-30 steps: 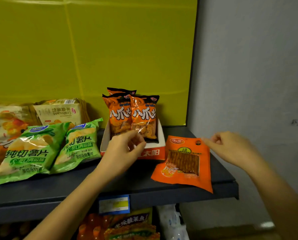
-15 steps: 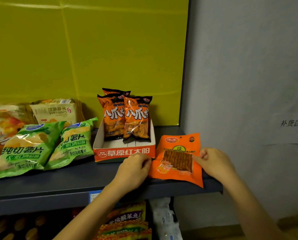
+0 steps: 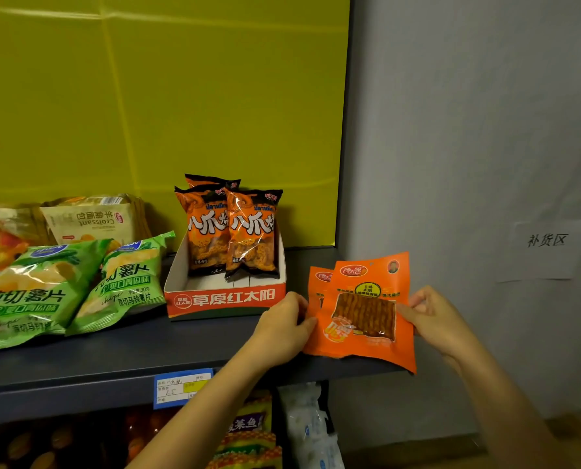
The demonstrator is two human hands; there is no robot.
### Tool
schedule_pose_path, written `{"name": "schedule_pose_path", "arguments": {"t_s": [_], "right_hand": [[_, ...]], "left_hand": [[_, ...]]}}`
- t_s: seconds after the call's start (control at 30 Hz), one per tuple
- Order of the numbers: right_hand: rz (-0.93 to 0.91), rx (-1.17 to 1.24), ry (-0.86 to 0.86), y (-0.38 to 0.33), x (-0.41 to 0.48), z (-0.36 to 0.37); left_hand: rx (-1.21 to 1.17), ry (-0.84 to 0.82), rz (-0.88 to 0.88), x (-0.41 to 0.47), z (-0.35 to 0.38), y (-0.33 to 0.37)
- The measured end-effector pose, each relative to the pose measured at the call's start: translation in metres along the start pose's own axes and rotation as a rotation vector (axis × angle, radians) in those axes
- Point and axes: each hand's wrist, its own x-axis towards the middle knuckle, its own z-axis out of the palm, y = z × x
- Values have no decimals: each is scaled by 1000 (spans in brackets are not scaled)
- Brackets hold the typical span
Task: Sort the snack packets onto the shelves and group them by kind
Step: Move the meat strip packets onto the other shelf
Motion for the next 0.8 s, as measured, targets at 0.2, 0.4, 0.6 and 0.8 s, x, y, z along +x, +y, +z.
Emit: {"name": "schedule_pose_path", "arguments": {"t_s": [0.2, 0.4, 0.6, 0.8], "right_hand": [[-6, 184, 10, 8, -6, -4], [-42, 406, 39, 5, -16, -13], [-172, 388, 73, -23, -20, -14], [-234, 419, -91, -62, -20, 36]], "left_hand": [[-773, -107, -239, 7, 3, 22], [-1016, -55, -157, -2, 1, 39], [-846, 307, -36, -33, -44, 25], [-831, 681, -68, -97, -116, -38]]}}
